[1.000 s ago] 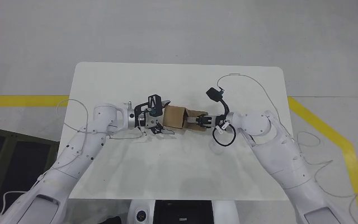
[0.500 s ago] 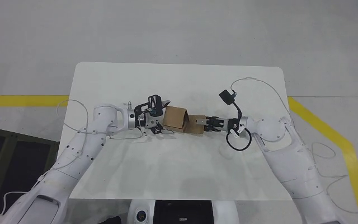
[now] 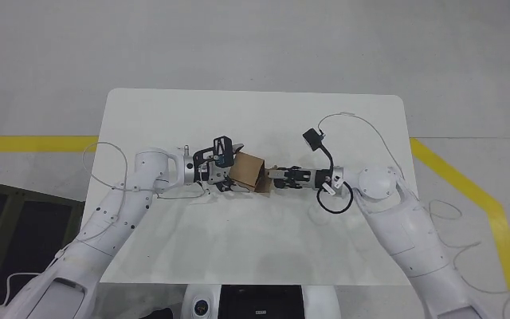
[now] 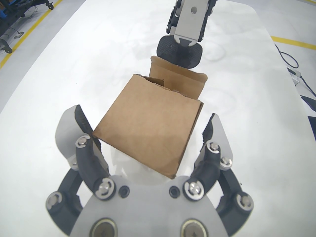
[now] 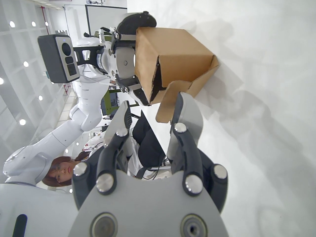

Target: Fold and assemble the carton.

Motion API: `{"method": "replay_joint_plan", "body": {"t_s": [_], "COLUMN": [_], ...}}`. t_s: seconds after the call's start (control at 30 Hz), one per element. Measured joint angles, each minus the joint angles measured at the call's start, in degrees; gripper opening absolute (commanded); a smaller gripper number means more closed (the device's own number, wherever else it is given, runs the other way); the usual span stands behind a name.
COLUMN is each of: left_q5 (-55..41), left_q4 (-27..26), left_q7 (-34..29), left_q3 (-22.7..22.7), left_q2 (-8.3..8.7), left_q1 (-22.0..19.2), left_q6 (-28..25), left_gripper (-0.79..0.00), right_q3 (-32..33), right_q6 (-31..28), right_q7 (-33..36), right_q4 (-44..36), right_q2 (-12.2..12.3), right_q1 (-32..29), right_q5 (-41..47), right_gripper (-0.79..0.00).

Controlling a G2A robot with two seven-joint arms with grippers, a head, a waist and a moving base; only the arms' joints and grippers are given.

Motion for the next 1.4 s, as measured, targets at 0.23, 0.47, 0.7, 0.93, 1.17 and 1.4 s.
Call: {"method": "replay_joint_plan", "body": {"t_s": [0.23, 0.47, 0.7, 0.93, 1.17, 1.4], "left_q5": [-0.13, -0.17, -0.27, -0.22, -0.1, 0.07], "left_q4": [0.06, 0.36, 0.74, 0.92, 1.17, 1.51], "left_q7": [-0.18, -0.1, 0.0, 0.08, 0.09, 0.19], "left_q3": [-0.06, -0.17, -0.38, -0.52, -0.53, -0.9], "left_q2": [-0.1, -0.2, -0.28, -0.33, -0.41, -0.39], "left_q1": [0.02, -0.01, -0.04, 0.03, 0.11, 0.26], "left_q6": [-0.25, -0.2, -0.21, -0.37, -0.35, -0.34], "left_gripper": [0.0, 0.0, 0.0, 0.0, 0.0, 0.0], "right_q3": [-2.56, -3.24, -3.73, -3.17, -1.16, 2.97], "right_q6": [1.61, 1.78, -2.55, -3.74, -5.05, 0.64], "right_q7": [-0.51, -0.87, -1.48, -1.29, -1.6, -1.05], "right_q4": [1.88, 1.84, 2.31, 2.24, 0.39, -1.54], "right_q2": [-0.34, -0.47, -0.96, -0.7, -0.25, 1.36], "right_q1": [2.06, 2.13, 2.24, 2.51, 2.02, 0.02], "right_q5": [-4.2, -4.48, -0.44, -2.19, -1.74, -7.97], "right_gripper": [-0.453, -0.459, -0.502, -0.505, -0.483, -0.483]}}
